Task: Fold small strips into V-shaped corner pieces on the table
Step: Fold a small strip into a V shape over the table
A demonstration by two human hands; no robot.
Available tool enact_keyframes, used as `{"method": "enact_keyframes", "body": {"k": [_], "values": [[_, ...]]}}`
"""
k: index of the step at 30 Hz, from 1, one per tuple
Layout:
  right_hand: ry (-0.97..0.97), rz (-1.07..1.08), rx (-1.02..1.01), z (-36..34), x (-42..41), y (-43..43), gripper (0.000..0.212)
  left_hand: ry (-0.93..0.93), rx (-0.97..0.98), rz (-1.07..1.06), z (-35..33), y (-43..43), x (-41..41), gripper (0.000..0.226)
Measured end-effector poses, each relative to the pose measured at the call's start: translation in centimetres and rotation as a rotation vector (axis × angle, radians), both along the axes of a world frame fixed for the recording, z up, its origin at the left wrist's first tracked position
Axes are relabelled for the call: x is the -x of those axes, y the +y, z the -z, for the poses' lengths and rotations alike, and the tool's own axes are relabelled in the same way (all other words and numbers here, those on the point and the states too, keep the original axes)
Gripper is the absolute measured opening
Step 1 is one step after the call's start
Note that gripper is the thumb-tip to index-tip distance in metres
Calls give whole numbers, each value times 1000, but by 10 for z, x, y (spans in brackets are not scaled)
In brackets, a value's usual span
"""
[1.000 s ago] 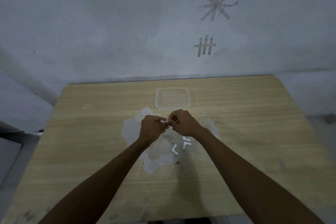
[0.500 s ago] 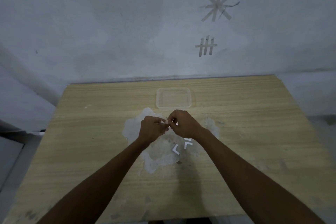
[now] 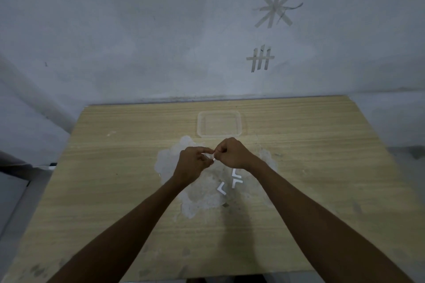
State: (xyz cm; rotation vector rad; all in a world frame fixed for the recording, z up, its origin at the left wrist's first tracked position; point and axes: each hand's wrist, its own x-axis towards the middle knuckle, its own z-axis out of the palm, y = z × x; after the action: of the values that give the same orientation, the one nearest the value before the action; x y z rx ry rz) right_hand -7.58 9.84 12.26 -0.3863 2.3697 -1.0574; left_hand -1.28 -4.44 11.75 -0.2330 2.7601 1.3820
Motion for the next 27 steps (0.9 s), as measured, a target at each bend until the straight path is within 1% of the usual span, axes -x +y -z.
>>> {"method": "enact_keyframes", "body": {"k": [2,6,8,10,13,15,19,23,27], "values": [[-51,21,12,-3,1,0,24,-12,-5,6,1,0,0,29],[-110,27,17,-9,-1,0,35,-3,25,37,1,1,0,31],[-129,27,8,-13,-1,-1,36,5,35,44,0,0,-1,31],[-141,34,0,-16,0,-2,33,26,37,58,1,-1,-3,27],[-149,55,10,-20,1,-4,40,77,30,52,1,-1,-4,19],[-170,69,14,-23,1,-5,36,74,25,27,2,0,-4,21],[-225,103,39,-24,3,-7,19,60,22,0,2,0,-3,30],[-265,136,51,-23,4,-9,22,43,33,-25,5,-2,-2,36],[-288,153,50,-22,3,-9,19,10,45,-31,8,-4,-1,37]]}}
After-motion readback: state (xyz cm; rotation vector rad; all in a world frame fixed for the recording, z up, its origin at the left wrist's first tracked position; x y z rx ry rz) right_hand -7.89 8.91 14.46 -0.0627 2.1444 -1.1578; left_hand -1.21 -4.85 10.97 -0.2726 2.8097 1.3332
